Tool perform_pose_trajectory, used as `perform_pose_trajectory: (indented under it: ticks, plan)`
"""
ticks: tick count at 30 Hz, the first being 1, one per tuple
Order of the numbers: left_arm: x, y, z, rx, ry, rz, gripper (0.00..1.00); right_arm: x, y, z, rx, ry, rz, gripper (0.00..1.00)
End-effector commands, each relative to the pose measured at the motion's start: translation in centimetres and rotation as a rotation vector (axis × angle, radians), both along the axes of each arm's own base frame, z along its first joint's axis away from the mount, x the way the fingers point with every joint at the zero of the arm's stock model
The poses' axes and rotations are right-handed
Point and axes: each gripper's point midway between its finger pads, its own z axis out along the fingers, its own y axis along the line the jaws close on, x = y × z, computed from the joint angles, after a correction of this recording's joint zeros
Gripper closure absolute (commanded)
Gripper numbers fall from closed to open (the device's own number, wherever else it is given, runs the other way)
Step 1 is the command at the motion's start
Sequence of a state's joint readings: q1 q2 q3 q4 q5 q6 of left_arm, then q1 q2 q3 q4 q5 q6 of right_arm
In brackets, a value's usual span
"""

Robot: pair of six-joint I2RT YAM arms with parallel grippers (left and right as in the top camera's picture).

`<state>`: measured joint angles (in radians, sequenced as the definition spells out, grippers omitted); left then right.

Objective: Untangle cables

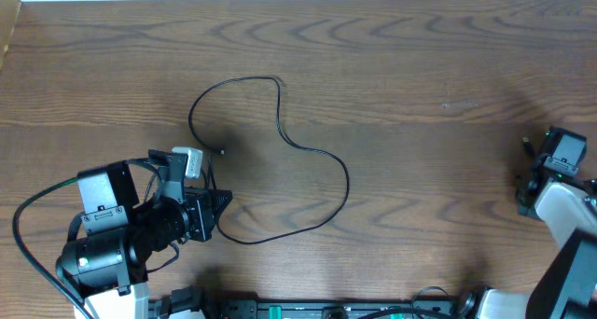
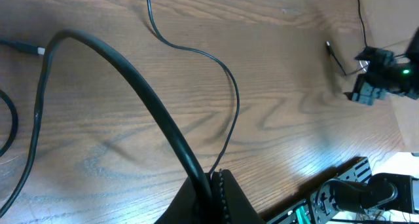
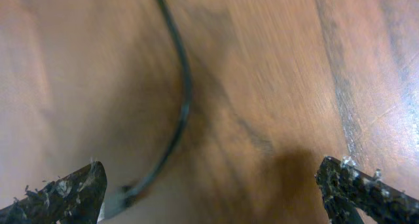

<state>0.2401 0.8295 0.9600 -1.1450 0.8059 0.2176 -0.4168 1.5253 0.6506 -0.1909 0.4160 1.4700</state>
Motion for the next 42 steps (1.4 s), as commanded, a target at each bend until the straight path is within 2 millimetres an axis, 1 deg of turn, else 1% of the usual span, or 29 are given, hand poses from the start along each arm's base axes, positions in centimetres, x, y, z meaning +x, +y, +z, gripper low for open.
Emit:
perform_pose_trajectory:
  ticks: [1,2,3,5,6,8,10,11,14,18,21,23,27,29,32,35,38,40,42]
  plan:
    - [0.0,-0.1,0.2,0.003,-0.011,-0.013,0.92,0.1,0.5,-2.6,0.067,0.019,0.019,0.01]
    - [0.0,-0.1,0.2,0.003,-0.011,-0.013,0.93,0.5,0.4,-2.9,0.064,0.021,0.046,0.03]
    - [0.0,-0.1,0.2,0.003,-0.011,-0.013,0.93,1.1,0.4,-3.0,0.054,0.023,0.087,0.07]
    - [0.0,-0.1,0.2,0.003,-0.011,-0.013,0.92,1.9,0.1,-3.1,0.027,0.026,0.144,0.20]
    - [0.0,-0.1,0.2,0.003,-0.011,-0.013,0.92,2.5,-0.1,-3.0,0.007,0.023,0.175,0.30]
    - [0.0,-0.1,0.2,0.003,-0.012,-0.013,0.92,2.7,-0.2,-2.9,-0.002,0.016,0.179,0.45]
    - [0.0,-0.1,0.2,0.003,-0.012,-0.013,0.92,2.9,-0.5,-2.7,-0.010,0.000,0.175,0.62]
    - [0.0,-0.1,0.2,0.003,-0.012,-0.013,0.92,3.1,-0.6,-2.6,-0.015,-0.008,0.173,0.68]
    - [0.0,-0.1,0.2,0.002,-0.012,-0.013,0.92,3.2,-1.0,-2.4,-0.024,-0.023,0.166,0.68]
    - [0.0,-0.1,0.2,0.002,-0.011,-0.013,0.93,2.9,-1.4,-2.3,-0.031,-0.020,0.150,0.65]
    - [0.0,-0.1,0.2,0.002,-0.011,-0.013,0.92,2.6,-1.9,-2.2,-0.044,-0.013,0.133,0.60]
    - [-0.1,-0.1,0.2,0.002,-0.010,-0.013,0.92,2.3,-2.3,-2.2,-0.052,-0.006,0.118,0.60]
    - [0.0,-0.1,0.2,-0.001,-0.007,-0.008,0.92,1.8,-3.1,-2.3,-0.058,-0.006,0.089,0.67]
    - [0.0,-0.1,0.2,-0.001,-0.007,-0.008,0.92,1.6,-3.6,-2.4,-0.059,-0.007,0.076,0.72]
    - [0.0,-0.1,0.2,-0.001,-0.007,-0.008,0.92,1.3,-4.1,-2.6,-0.059,-0.008,0.059,0.74]
    - [0.0,-0.1,0.2,-0.001,-0.007,-0.008,0.92,1.1,-4.2,-3.2,-0.051,0.002,0.054,0.76]
    - [0.0,-0.1,0.2,-0.001,-0.007,-0.008,0.92,1.2,-3.8,-4.6,-0.019,0.011,0.068,0.69]
    - [0.0,-0.1,0.2,-0.001,-0.007,-0.008,0.92,1.5,-3.4,-5.6,0.009,0.006,0.085,0.67]
    - [0.0,-0.1,0.2,-0.001,-0.007,-0.008,0.92,1.8,-3.1,-6.6,0.032,0.001,0.099,0.72]
